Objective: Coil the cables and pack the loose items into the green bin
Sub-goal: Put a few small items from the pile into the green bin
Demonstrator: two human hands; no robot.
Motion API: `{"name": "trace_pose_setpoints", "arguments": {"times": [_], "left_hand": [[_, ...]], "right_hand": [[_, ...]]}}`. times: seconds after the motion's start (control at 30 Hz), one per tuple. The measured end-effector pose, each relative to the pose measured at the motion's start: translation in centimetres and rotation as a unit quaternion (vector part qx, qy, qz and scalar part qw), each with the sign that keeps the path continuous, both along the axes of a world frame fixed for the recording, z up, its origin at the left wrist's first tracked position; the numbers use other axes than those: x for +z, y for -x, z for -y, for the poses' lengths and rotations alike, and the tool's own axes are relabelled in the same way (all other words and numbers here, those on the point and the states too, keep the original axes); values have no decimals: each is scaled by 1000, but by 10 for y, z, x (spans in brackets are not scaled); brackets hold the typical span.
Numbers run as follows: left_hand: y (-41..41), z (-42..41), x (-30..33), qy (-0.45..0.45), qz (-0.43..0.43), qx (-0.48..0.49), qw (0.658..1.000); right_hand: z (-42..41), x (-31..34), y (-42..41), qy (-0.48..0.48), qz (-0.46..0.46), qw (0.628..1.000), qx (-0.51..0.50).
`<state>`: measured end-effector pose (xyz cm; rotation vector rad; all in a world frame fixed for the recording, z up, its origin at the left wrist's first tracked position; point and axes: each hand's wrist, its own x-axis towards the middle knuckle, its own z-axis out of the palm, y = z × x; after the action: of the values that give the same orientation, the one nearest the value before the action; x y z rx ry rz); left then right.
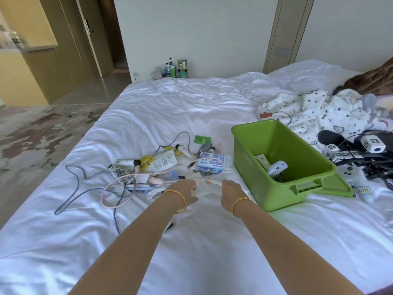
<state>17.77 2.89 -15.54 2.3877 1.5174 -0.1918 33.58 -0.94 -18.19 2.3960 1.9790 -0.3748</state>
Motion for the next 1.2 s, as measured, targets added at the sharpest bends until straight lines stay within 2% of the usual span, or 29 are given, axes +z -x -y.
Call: {"name": "trace_pose_setpoints", "arguments": {"times": [0.2,0.37,0.57,0.63,0.73,0.8,0.83,0.9,0.97,1.0,1.1,1.2], "left_hand": [[-7,-1,-36,-18,-53,10,998],[-14,-1,-41,-77,-101,17,992],[-17,1,-26,-141,-84,7,986],[-18,4,-13,-155,-39,22,987],[-16,9,8,-183,65,73,978],[-14,13,23,-184,215,131,950],[-16,16,32,-156,318,163,921],[-25,18,48,-71,498,215,837],[-37,20,62,-4,595,233,769],[-45,21,69,5,607,228,761],[-76,24,81,0,590,187,785],[-114,28,87,33,573,151,805]], "right_hand": [[-4,-18,1,-10,61,998,-24],[-1,-17,1,-8,77,996,-40],[8,-17,-1,23,68,996,-47],[13,-16,1,19,1,997,-79],[20,-4,8,-57,-97,986,-127],[26,10,12,-138,-101,980,-102],[30,18,13,-191,-112,971,-91],[39,38,11,-295,-167,937,-87],[45,61,2,-374,-191,903,-97],[48,71,-4,-398,-192,891,-102],[54,97,-35,-426,-208,867,-152],[61,108,-77,-354,-235,873,-241]]}}
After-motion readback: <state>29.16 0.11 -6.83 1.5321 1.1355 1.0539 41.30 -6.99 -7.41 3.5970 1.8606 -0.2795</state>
